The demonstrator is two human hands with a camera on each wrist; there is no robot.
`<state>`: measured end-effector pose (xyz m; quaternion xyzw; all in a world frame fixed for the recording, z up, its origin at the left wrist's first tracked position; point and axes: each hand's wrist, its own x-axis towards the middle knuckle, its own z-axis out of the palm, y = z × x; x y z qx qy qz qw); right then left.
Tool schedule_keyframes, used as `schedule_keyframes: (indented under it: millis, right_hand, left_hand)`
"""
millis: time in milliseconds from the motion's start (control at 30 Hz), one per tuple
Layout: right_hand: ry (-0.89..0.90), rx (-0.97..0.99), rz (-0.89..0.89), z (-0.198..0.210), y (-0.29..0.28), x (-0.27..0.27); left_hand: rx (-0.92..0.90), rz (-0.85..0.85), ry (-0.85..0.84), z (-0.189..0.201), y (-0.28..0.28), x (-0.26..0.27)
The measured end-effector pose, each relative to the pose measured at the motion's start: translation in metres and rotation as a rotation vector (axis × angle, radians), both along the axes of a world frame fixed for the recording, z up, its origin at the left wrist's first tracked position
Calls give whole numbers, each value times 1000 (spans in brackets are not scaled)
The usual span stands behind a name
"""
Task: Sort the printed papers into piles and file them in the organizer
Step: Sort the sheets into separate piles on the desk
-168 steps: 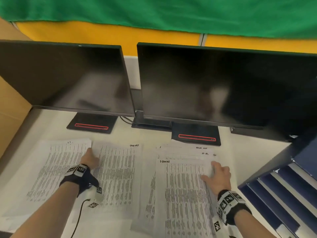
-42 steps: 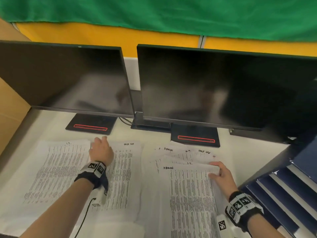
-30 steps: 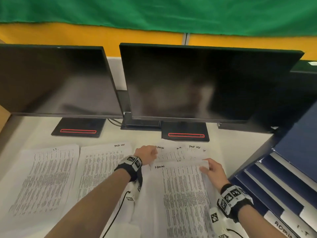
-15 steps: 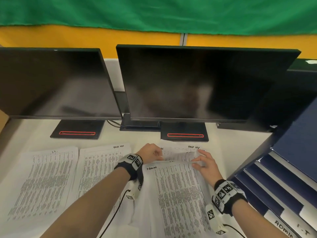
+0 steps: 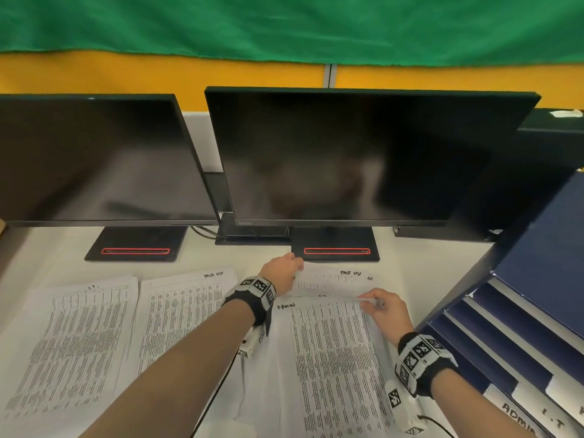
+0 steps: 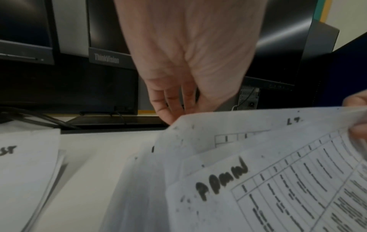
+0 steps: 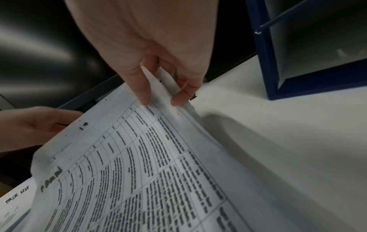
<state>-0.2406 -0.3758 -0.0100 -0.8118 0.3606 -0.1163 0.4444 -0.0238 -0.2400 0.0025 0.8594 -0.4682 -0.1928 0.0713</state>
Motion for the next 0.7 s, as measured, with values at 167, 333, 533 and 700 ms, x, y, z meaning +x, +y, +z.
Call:
schedule_keyframes:
  millis: [167, 333, 533, 700]
  right_hand:
    - [15, -33, 2, -7, -1, 0]
    - [44, -29, 28, -15, -6, 2]
    - [122, -71, 93, -16, -4, 2]
    - [132, -73, 102, -11, 0, -2]
  left_hand:
    - [-62, 23, 4, -4, 5, -2]
    - [-71, -76, -21, -4, 15, -2]
    - [-114, -175, 38, -10, 27, -4]
    - [-197, 128, 174, -12, 34, 8]
